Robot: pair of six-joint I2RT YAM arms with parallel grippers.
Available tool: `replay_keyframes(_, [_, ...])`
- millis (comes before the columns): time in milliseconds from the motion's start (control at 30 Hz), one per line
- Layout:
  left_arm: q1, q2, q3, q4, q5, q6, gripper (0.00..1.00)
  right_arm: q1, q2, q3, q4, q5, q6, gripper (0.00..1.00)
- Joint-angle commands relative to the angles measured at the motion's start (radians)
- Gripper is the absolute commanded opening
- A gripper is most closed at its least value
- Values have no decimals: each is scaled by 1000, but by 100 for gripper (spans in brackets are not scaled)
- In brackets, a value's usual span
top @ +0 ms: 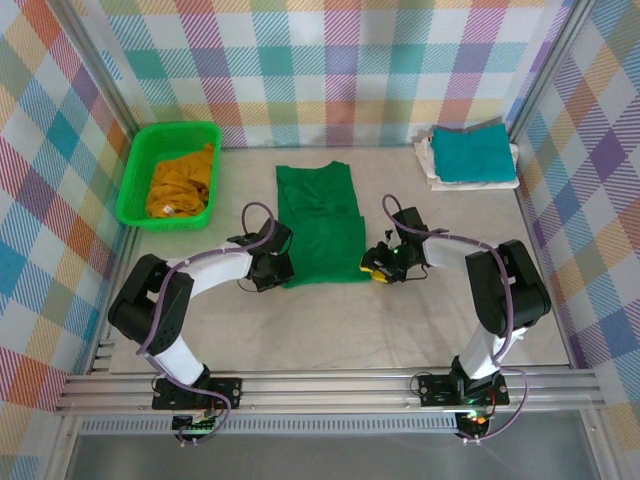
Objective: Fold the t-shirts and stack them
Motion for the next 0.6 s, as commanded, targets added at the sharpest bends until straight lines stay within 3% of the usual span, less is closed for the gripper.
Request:
replay_keyframes(0, [8, -13, -2, -36, -21, 15, 0, 15, -16, -7, -40, 9, -17, 42])
replay_keyframes(300, [8, 4, -15, -22, -10, 19, 0, 50, 34, 14, 9, -20, -3, 38])
replay_keyframes(567, [14, -31, -18, -39, -34, 29, 0, 56, 32, 48, 3, 31, -5, 9])
